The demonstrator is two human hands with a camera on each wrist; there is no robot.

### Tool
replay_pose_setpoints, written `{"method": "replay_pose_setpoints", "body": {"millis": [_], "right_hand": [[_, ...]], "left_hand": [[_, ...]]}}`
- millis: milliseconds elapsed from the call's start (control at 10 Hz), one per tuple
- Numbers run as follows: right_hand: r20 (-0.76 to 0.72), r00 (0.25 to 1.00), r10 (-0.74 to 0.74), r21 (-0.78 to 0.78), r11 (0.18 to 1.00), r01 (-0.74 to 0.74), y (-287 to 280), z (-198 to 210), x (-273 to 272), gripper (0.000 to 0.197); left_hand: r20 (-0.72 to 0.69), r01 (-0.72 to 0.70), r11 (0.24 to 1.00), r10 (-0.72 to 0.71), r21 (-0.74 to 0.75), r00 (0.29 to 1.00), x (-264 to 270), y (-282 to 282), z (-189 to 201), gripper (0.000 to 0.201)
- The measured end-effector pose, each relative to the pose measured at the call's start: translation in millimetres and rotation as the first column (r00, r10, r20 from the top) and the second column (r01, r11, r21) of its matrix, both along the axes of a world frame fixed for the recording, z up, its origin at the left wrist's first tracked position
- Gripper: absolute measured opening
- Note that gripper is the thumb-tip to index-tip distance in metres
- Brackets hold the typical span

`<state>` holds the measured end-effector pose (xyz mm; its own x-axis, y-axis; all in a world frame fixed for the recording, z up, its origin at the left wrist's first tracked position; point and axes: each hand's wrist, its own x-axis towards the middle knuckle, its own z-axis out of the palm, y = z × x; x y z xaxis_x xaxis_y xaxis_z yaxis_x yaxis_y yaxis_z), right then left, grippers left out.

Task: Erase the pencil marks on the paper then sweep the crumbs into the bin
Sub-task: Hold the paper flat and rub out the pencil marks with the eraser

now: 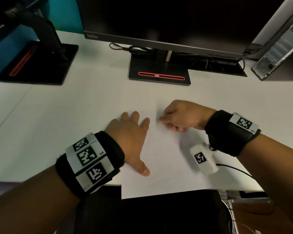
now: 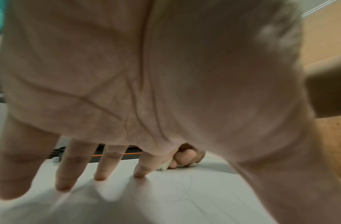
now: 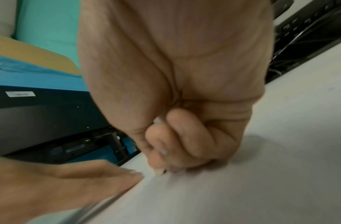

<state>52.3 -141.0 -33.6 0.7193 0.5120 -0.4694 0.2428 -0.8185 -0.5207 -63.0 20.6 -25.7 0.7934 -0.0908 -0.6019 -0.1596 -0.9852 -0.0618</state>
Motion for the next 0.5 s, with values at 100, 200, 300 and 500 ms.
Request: {"method": "replay_pose_setpoints", "body": {"millis": [100,200,300,500], "right_hand": [[0.08,0.996,-0.028,0.007,1.0,0.028,0.4,1.1,3.5,0.039],[0.001,0.998,0.06,0.011,0.998,-0.06,4.8,-1.1,-4.6,0.04],[0.087,0.996,-0.035,0.029,0.999,0.033,2.5,-1.4,5.0,0.04],[0.021,1.0,0.021,0.02,1.0,-0.022,4.4,-2.1,1.3,0.038]], "left_hand": [[-0.005,-0.006,1.0,0.006,0.003,1.0,-0.5,-0.1,-0.3,0.147],[-0.01,-0.007,1.0,0.007,-0.003,1.0,-0.5,0.8,-0.3,0.147],[-0.006,-0.004,1.0,0.004,-0.002,1.0,-1.1,0.7,-0.3,0.147],[-0.011,-0.006,1.0,0.006,-0.009,1.0,-0.2,1.2,-0.3,0.148]]}}
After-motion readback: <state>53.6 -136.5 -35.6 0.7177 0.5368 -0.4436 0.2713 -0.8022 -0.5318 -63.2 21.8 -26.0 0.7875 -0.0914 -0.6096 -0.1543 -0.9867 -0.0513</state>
